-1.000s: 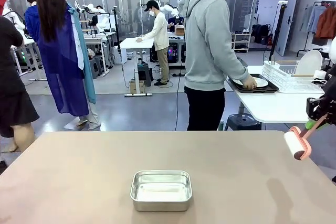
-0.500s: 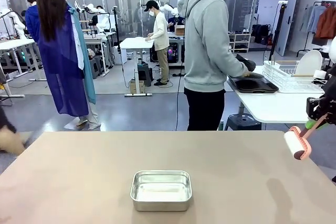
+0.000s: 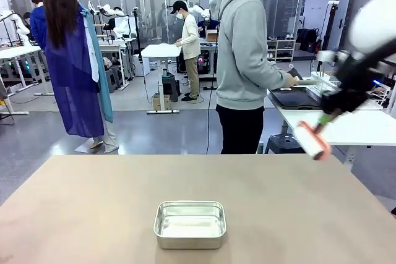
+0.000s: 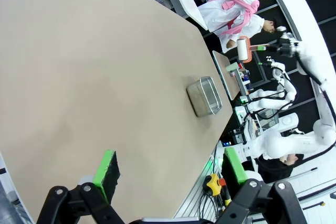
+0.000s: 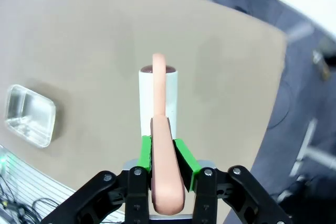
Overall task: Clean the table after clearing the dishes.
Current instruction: Place the Lint Roller back on top of the Airtight Container.
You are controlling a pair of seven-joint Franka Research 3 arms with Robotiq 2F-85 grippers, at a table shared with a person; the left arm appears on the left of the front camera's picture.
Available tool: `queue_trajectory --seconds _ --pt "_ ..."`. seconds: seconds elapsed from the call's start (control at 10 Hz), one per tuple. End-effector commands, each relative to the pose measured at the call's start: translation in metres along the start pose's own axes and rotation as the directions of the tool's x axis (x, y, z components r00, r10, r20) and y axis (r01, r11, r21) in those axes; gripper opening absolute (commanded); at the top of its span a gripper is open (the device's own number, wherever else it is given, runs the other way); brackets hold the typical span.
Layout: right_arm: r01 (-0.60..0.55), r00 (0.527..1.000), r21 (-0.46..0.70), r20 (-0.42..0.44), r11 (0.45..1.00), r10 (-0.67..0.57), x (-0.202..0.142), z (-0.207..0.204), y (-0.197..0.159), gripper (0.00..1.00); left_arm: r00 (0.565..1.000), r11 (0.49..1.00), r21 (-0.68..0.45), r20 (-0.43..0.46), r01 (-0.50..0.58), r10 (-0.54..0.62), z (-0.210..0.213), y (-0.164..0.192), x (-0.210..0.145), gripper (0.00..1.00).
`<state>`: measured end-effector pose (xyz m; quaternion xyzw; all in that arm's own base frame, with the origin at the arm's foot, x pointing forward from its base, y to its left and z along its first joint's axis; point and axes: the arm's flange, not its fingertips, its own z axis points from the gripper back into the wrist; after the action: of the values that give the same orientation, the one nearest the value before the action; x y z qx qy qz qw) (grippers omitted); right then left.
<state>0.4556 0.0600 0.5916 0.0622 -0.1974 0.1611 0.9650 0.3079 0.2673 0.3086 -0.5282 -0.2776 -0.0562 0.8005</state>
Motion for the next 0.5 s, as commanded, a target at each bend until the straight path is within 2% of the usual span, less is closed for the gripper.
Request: queue_trajectory --seconds 0.0,0.1,0.2,0.3,0.4 --pt "-0.376 0.926 0.007 0.006 0.926 0.376 0.033 -0.005 0.057 0.22 1.0 1.0 0.019 -0.013 -0.012 0.012 0.002 -0.006 -0.001 1.0" --pt "-0.521 0.853 0.03 0.002 0.853 0.522 0.047 -0.012 0.097 0.22 1.0 1.0 0.019 -0.013 -0.012 0.012 0.002 -0.006 -0.001 1.0" --pt "-0.665 0.745 0.073 -0.007 0.744 0.667 0.056 -0.02 0.143 0.22 1.0 1.0 0.019 -0.013 -0.012 0.012 0.002 -0.006 -0.001 1.0" --pt "-0.739 0.667 0.09 -0.044 0.668 0.744 0.06 -0.034 0.181 0.22 1.0 1.0 0.019 -0.013 -0.012 0.012 0.002 -0.006 -0.001 1.0" --pt "-0.823 0.554 0.129 -0.028 0.552 0.832 0.057 -0.045 0.213 0.22 1.0 1.0 0.019 -0.013 -0.012 0.012 0.002 -0.006 -0.001 1.0"
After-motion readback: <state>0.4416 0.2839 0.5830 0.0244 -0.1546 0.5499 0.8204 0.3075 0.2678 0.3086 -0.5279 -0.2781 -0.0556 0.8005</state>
